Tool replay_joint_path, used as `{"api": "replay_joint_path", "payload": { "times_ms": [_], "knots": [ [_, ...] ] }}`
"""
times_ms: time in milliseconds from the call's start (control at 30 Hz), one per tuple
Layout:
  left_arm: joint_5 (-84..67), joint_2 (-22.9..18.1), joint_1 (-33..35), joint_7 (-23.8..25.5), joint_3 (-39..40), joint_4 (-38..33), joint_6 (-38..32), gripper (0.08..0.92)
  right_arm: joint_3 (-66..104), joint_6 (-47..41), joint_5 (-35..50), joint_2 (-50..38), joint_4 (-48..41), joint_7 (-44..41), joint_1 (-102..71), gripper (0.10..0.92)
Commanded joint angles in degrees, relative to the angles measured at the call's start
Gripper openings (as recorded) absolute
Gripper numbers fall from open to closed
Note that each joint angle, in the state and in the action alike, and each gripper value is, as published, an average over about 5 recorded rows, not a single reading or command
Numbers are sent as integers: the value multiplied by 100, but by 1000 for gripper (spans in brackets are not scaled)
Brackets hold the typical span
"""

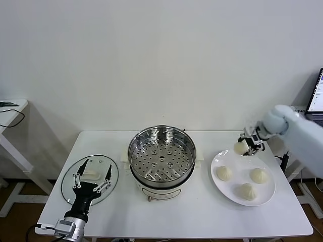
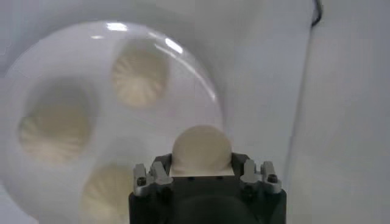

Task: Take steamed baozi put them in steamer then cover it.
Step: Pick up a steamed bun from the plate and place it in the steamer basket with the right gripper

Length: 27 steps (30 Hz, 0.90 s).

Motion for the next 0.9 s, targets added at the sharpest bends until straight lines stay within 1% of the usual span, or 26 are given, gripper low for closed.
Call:
{"api": "replay_joint_path", "payload": {
  "times_ms": [33, 200, 433, 667, 900],
  "knots": [
    [13, 5, 45, -1, -11, -35, -5, 823, -1744, 1468, 669, -120, 1519, -518, 2630, 645],
    [35, -5, 102, 0, -37, -80, -43, 823, -2414, 1800, 713, 690, 1784, -482, 3388, 645],
    [27, 32, 100, 9, -127, -107, -22, 823, -2883, 2161, 522, 1927, 1711, -93, 3404, 645],
    [24, 130, 80, 12, -135, -65, -10, 823, -2759, 2630, 148, 2835, 1016, 158, 2841, 645],
    [35, 152, 33, 18, -77, 39, -1, 823, -2544, 2892, -191, 3271, 241, 252, 2144, 645]
  ]
}}
